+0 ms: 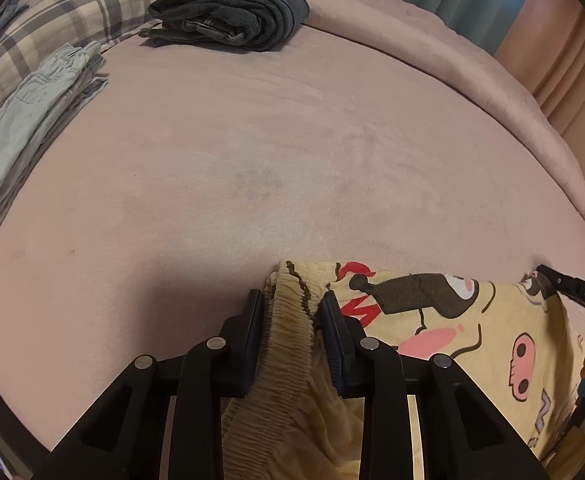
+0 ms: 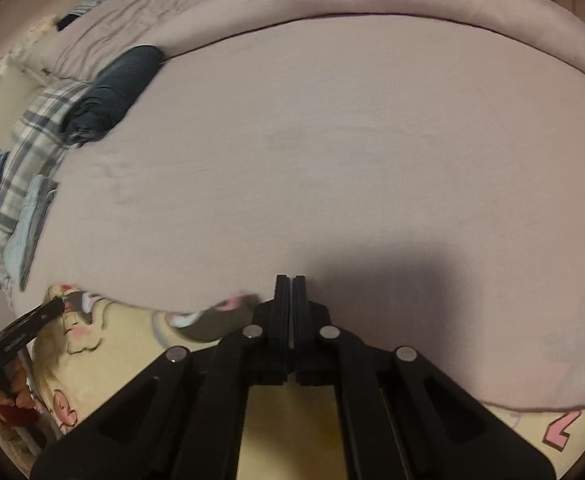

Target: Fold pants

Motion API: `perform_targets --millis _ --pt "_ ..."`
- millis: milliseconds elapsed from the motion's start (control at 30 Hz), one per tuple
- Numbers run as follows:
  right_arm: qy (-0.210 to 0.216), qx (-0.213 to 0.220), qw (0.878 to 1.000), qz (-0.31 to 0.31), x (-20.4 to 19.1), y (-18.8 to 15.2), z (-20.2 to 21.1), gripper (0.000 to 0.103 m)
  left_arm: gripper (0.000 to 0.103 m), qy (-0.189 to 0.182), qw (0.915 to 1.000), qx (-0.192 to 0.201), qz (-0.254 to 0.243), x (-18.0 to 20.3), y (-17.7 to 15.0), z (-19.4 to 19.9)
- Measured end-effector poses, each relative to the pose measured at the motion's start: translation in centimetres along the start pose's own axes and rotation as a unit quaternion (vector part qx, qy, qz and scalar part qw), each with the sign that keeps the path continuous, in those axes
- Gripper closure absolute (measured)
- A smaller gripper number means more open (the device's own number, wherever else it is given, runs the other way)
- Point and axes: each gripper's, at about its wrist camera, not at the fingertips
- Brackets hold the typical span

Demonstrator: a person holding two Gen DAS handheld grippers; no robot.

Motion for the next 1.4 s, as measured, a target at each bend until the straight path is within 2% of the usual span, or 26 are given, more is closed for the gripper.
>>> perform_targets --millis 67,167,333,400,500,567,700,767,900,1000,1067,1100,1133,1167,1233,1300,1400 --pt "0.026 -0.007 1.0 -0.01 0.4 -0.2 -0.2 0.102 0.072 -0.007 1.0 -0.006 0.001 -0.2 0.4 -0.1" --pt "0.007 0.007 1.0 0.004 0.3 -0.4 0.8 0.099 0.071 -0.02 0.9995 -0.02 0.011 -0.6 1.1 -0.3" --pt "0.029 0.031 0.999 0.011 -0.1 -0.8 3.8 0.098 0.07 -0.025 0.9993 -0.019 0.021 -0.7 1.4 1.0" --pt "0.032 0.036 0.999 0.019 -0.3 -1.2 4.8 0.097 0.07 -0.018 0.9994 -0.01 0.028 -0.8 1.7 1.5" --pt "0.056 0.032 0.998 0.026 -1.2 -2.2 5.2 0.093 0.07 0.021 0.9992 0.024 0.024 -0.7 2.1 2.5" --pt "0.065 0.022 0.997 0.032 -2.0 -2.6 4.4 0.091 0.07 0.037 0.9983 0.03 0.033 -1.0 2.4 2.7" --pt "0.05 -0.005 0.998 0.034 -2.8 -2.8 1.2 0.091 0.07 0.01 0.999 0.019 0.038 -1.1 2.1 3.2" --pt "0.033 -0.021 0.999 0.01 -2.1 -2.8 -0.4 0.099 0.07 0.018 0.9992 0.025 0.027 -0.9 1.7 3.5" --pt "0.005 -0.003 1.0 0.014 -2.4 -2.3 0.1 0.099 0.07 0.03 0.999 0.029 0.017 -0.2 0.8 4.2" --pt "-0.029 0.007 1.0 0.0 -1.5 -2.1 1.5 0.089 0.07 0.012 0.9995 0.029 0.007 0.9 0.2 5.3" --pt "-0.049 0.012 0.999 -0.014 -0.2 -2.5 3.1 0.074 0.069 0.003 0.9994 0.034 -0.004 1.9 -0.3 6.2" --pt "-0.053 0.016 0.998 -0.025 0.4 -3.0 4.1 0.063 0.068 -0.001 0.9993 0.035 -0.012 2.6 -0.7 6.7" --pt "-0.051 0.025 0.998 -0.038 1.3 -3.6 5.3 0.057 0.062 -0.005 0.9991 0.037 -0.018 3.3 -1.0 7.1" --pt "-0.046 0.04 0.997 -0.054 2.3 -4.5 6.9 0.056 0.058 -0.011 0.9989 0.037 -0.026 4.2 -1.4 7.4" --pt "-0.046 0.062 0.994 -0.077 4.1 -6.5 9.8 0.047 0.051 -0.03 0.9975 0.038 -0.05 6.1 -2.4 8.0" --pt "-0.093 0.086 0.986 -0.106 6.1 -9.2 13.0 0.041 0.051 -0.054 0.9951 0.034 -0.076 8.6 -3.8 8.4" --pt "-0.16 0.107 0.973 -0.13 7.5 -12.5 16.2 0.041 0.051 -0.091 0.9897 0.018 -0.11 12.5 -5.8 8.4"
Point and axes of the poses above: each gripper's, at about its wrist camera, not at the fingertips, and z roughly against the way its jaws point, x to its right, y to its top, and after that the axes turned 9 degrees about z, right-handed
